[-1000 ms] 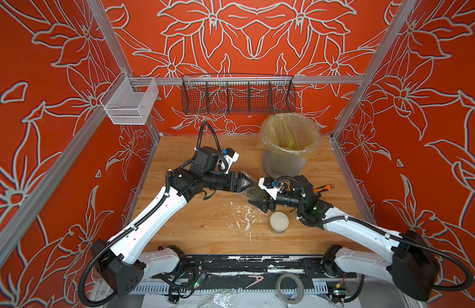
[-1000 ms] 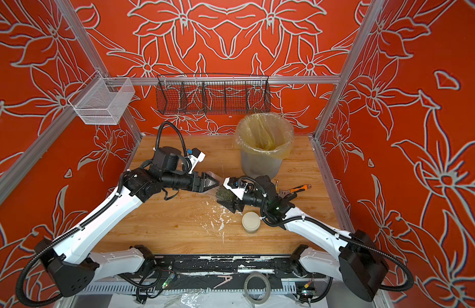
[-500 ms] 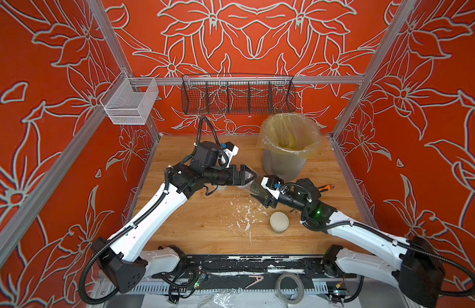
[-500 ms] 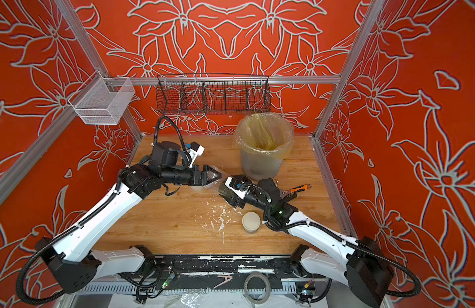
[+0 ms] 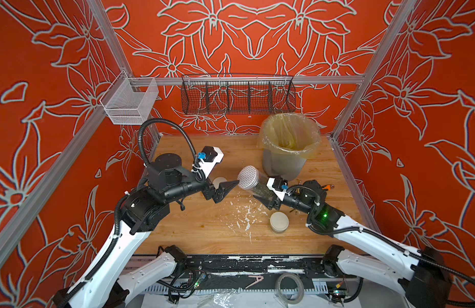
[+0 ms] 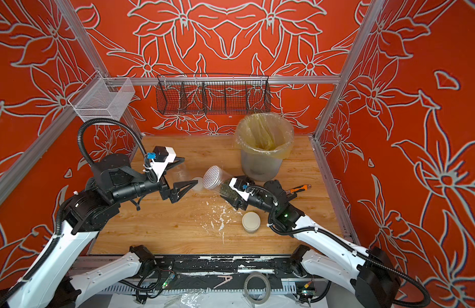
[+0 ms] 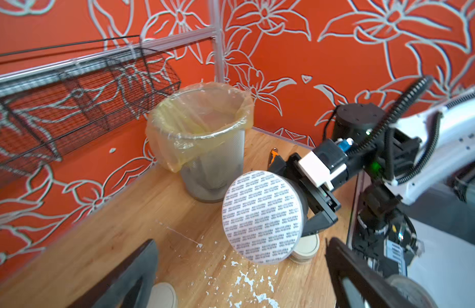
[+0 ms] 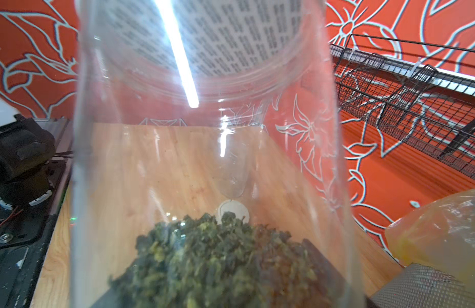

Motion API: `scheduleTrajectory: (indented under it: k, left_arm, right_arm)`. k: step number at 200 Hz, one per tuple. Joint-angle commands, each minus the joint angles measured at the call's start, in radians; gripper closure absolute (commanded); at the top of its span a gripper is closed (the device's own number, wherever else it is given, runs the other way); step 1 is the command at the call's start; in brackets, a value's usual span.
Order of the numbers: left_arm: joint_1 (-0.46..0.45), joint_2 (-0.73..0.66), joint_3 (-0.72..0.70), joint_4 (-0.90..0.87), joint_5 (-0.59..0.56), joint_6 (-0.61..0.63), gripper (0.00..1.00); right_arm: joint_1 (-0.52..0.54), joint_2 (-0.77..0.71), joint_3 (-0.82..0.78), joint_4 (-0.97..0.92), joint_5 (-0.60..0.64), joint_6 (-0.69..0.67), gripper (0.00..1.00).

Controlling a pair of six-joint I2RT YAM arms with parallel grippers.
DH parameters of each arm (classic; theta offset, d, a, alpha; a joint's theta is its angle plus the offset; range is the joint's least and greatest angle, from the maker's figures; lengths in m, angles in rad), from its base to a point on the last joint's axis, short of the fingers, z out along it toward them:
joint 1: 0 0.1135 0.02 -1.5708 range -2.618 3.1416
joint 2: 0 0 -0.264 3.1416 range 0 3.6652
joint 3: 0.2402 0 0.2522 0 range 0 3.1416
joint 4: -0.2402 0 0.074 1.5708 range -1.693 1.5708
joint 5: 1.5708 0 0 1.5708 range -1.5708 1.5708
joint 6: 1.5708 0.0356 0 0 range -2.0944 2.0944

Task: Empty moldy tea leaves from jars
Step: Pick up the jar from the center of the board, then unscrew the lid from the jar.

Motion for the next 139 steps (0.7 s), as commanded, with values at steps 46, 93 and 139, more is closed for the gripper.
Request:
scheduleTrajectory:
  k: [46, 93, 139]
  left_arm:
    - [0.003, 0.146, 0.072, -0.117, 0.263, 0.286, 0.03]
    - [0.003, 0.208, 0.078, -0.095, 0.333, 0.304, 0.03]
    - [0.003, 0.249, 0.076, -0.106, 0.36, 0.301, 0.03]
  right_arm:
    - [0.005, -0.062, 0.036, -0.038, -0.106, 0.019, 0.56]
    - [0.005, -0.06, 0.043, -0.04, -0.12, 0.028, 0.56]
    - [0.006, -0.049, 0.055, -0.037, -0.128, 0.025, 0.57]
